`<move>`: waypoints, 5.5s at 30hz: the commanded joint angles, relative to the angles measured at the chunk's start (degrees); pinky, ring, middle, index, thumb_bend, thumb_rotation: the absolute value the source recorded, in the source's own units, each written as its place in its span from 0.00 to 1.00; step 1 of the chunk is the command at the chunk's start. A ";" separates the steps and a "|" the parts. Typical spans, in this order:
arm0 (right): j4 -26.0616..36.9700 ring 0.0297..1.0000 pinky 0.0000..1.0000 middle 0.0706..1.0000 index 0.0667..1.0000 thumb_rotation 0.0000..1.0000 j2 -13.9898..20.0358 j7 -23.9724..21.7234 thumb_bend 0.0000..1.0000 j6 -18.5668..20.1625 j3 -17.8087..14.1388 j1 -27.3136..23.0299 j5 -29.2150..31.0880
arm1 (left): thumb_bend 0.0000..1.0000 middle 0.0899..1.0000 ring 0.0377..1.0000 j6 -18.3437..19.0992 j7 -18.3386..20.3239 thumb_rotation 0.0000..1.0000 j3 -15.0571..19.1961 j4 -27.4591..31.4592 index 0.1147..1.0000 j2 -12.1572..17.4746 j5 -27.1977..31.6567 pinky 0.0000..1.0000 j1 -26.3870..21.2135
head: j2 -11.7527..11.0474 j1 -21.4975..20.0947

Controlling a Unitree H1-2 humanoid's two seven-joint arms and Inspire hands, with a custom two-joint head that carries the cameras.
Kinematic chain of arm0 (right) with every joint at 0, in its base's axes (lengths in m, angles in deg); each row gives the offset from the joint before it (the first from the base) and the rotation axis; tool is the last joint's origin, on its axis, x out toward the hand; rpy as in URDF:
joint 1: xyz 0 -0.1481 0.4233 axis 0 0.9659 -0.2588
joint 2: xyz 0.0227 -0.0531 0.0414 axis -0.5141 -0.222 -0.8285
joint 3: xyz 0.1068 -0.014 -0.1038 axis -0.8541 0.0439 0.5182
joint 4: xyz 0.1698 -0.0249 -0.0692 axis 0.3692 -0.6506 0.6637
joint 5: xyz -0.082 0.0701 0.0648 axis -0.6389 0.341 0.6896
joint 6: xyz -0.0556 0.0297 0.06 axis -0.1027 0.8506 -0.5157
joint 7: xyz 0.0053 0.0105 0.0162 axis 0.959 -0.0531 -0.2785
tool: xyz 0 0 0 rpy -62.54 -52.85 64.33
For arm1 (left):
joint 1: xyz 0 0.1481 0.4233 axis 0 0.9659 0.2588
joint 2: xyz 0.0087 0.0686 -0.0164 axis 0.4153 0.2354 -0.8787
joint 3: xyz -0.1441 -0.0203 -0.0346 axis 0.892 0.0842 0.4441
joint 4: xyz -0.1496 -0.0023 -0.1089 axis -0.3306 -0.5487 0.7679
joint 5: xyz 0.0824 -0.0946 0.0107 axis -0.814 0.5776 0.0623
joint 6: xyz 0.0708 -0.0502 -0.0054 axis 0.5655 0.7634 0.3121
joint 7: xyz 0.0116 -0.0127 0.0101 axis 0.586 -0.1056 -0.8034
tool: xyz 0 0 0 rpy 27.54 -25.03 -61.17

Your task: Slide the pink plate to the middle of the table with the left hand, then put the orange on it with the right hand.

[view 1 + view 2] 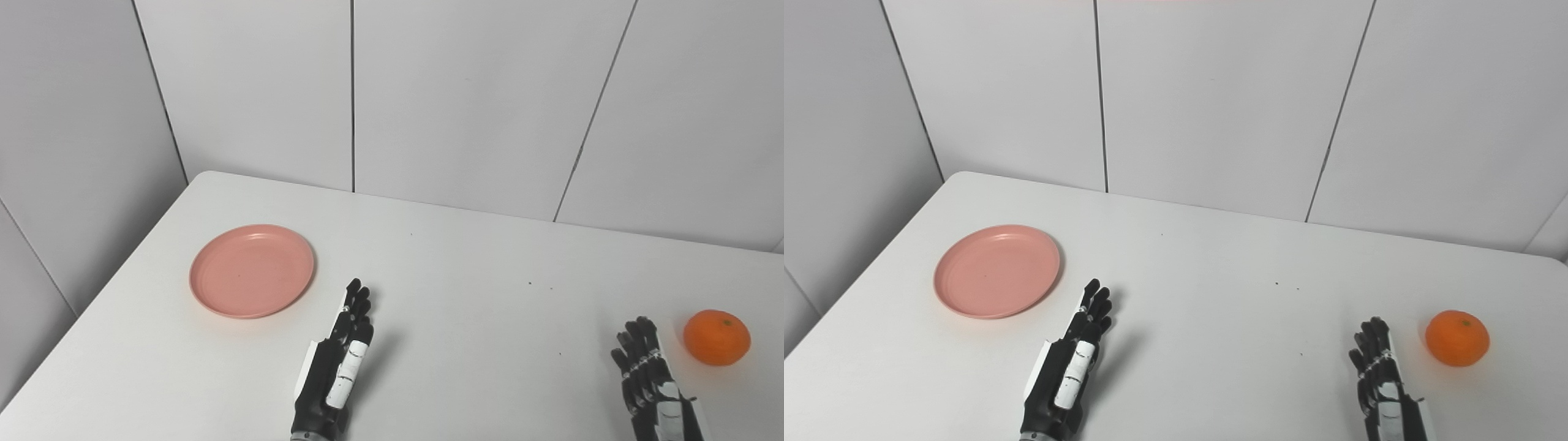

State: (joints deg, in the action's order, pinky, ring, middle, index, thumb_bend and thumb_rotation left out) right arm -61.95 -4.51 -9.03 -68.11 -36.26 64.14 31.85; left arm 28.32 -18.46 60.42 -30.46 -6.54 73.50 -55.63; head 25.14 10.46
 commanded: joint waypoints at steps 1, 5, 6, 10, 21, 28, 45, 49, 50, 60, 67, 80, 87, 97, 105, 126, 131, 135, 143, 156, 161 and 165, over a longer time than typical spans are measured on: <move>-6.35 1.00 1.00 0.98 0.99 0.99 -0.49 -0.12 0.84 0.30 0.29 4.56 -0.06 | 0.81 0.97 0.96 -0.67 0.85 0.81 0.76 -0.12 0.97 -1.21 2.16 1.00 8.87 | 0.01 0.00; -6.67 1.00 1.00 0.98 0.99 0.99 -0.60 0.01 0.86 -0.21 0.38 4.53 -0.57 | 0.83 0.92 0.92 1.26 1.17 0.84 1.25 3.16 0.87 -0.20 3.58 0.95 7.78 | -0.07 -0.27; -6.83 1.00 1.00 0.98 0.99 0.99 -0.69 0.15 0.86 -0.36 0.39 4.45 -0.78 | 0.84 0.91 0.91 1.68 1.33 0.84 1.41 3.73 0.86 0.02 3.95 0.94 7.28 | -0.12 -0.47; -7.39 0.99 1.00 0.97 0.98 0.99 -1.17 0.74 0.85 -0.80 0.42 4.07 -1.76 | 0.85 0.89 0.90 3.19 1.86 0.86 2.36 5.93 0.84 0.85 4.20 0.91 4.36 | -0.21 -0.54; -7.24 0.98 1.00 0.96 0.96 0.98 -2.59 1.55 0.86 -0.99 0.99 3.92 -3.38 | 0.89 0.85 0.86 8.06 4.37 0.92 7.36 10.84 0.76 3.79 4.87 0.87 -4.68 | -0.68 -1.63; -7.58 0.96 0.97 0.95 0.96 0.98 -2.96 1.67 0.84 -2.05 1.04 3.69 -4.01 | 0.92 0.85 0.87 12.49 5.30 0.96 10.11 15.74 0.77 7.71 3.72 0.91 -11.06 | -0.76 -1.96; -8.51 0.96 0.96 0.95 0.96 0.97 -2.86 1.28 0.83 -2.49 0.86 3.33 -3.80 | 0.92 0.82 0.86 12.25 7.77 0.99 18.79 11.59 0.79 17.42 5.10 0.89 -23.12 | -1.01 -1.82; -8.70 0.96 0.97 0.95 0.96 0.98 -2.83 1.17 0.81 -2.38 0.88 3.28 -3.76 | 0.93 0.81 0.84 12.21 8.06 0.97 20.78 9.20 0.81 19.95 6.18 0.87 -25.93 | -1.12 -1.82; -8.74 0.96 0.97 0.95 0.96 0.98 -2.84 1.17 0.81 -2.35 0.88 3.26 -3.78 | 0.93 0.81 0.83 11.51 8.47 0.97 21.22 8.18 0.81 20.59 6.40 0.87 -26.39 | -1.12 -1.82; -9.32 0.96 0.96 0.95 0.95 0.97 -2.86 1.02 0.83 -2.32 0.80 2.97 -3.61 | 0.93 0.84 0.88 8.91 13.62 0.94 26.19 -3.29 0.87 25.52 13.30 0.92 -30.45 | -1.14 -1.73; -9.70 0.97 0.96 0.96 0.96 0.97 -3.08 1.05 0.82 -2.39 0.81 2.89 -3.69 | 0.90 0.88 0.90 7.26 18.17 0.94 29.98 -15.62 0.88 27.31 20.35 0.93 -33.51 | -1.18 -1.84; -9.61 0.96 0.95 0.95 0.96 0.96 -3.12 0.92 0.84 -2.07 0.82 2.85 -3.52 | 0.96 0.92 0.96 3.64 24.85 0.89 34.58 -32.42 0.95 29.26 26.55 1.00 -37.15 | -1.30 -1.97; -9.74 0.96 0.95 0.95 0.96 0.96 -3.07 0.79 0.81 -2.21 0.73 2.81 -3.35 | 0.96 0.95 0.97 4.32 27.28 0.87 36.24 -36.80 0.95 29.36 29.05 1.00 -37.77 | -1.24 -2.04; -9.40 0.97 0.96 0.96 0.96 0.96 -3.06 0.87 0.82 -1.76 0.76 2.93 -3.41 | 1.00 0.91 0.94 3.01 29.20 0.80 36.97 -43.72 0.92 29.99 28.46 0.98 -38.55 | -1.02 -2.05; -9.02 0.97 0.95 0.96 0.96 0.97 -2.99 0.93 0.82 -1.64 0.79 3.12 -3.56 | 1.00 0.86 0.90 -1.14 31.46 0.79 37.26 -52.78 0.89 30.87 28.13 0.93 -40.01 | -0.75 -2.11; -8.60 0.95 0.94 0.95 0.95 0.97 -2.76 1.14 0.83 -1.01 0.99 3.29 -4.32 | 0.97 0.79 0.79 -5.61 35.77 0.84 35.62 -63.91 0.85 31.46 26.69 0.75 -40.96 | -0.32 -2.58; -8.60 0.95 0.93 0.95 0.95 0.97 -2.86 1.14 0.82 -1.11 1.06 3.26 -4.44 | 1.00 0.77 0.79 -4.46 35.39 0.81 35.01 -62.38 0.84 30.57 26.21 0.76 -40.28 | -0.28 -2.70; -8.55 0.94 0.93 0.94 0.94 0.97 -2.94 1.20 0.81 -1.29 1.13 3.27 -4.65 | 0.99 0.78 0.81 -2.59 34.64 0.82 34.50 -58.50 0.84 29.31 26.42 0.77 -39.06 | -0.22 -2.80; -8.44 0.94 0.91 0.94 0.94 0.97 -2.92 1.12 0.80 -1.50 1.27 3.28 -4.83 | 0.97 0.84 0.86 0.97 32.94 0.85 33.22 -50.89 0.89 27.22 26.33 0.86 -36.53 | -0.11 -2.92; -8.03 0.93 0.90 0.93 0.94 0.97 -3.01 1.16 0.83 -1.46 1.44 3.43 -5.24 | 0.92 0.93 0.95 2.97 31.98 0.92 31.98 -48.75 0.92 25.60 26.17 0.98 -35.31 | 0.18 -3.23; -7.87 0.93 0.90 0.93 0.94 0.97 -2.92 1.23 0.83 -1.34 1.59 3.45 -5.67 | 0.95 0.92 0.94 3.53 30.70 0.92 31.34 -48.05 0.97 25.10 25.35 0.97 -34.90 | 0.27 -3.25; -7.67 0.93 0.90 0.94 0.94 0.97 -2.93 1.14 0.83 -1.06 1.59 3.51 -5.57 | 0.92 0.90 0.93 4.21 29.68 0.93 31.19 -47.10 0.94 24.15 25.70 0.94 -34.43 | 0.27 -3.25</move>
State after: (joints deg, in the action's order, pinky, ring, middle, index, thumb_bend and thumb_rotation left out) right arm -62.57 -5.45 -7.89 -68.32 -36.16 63.82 25.81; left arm 32.13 11.32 92.11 -78.14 18.38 99.65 -89.67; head 25.40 7.21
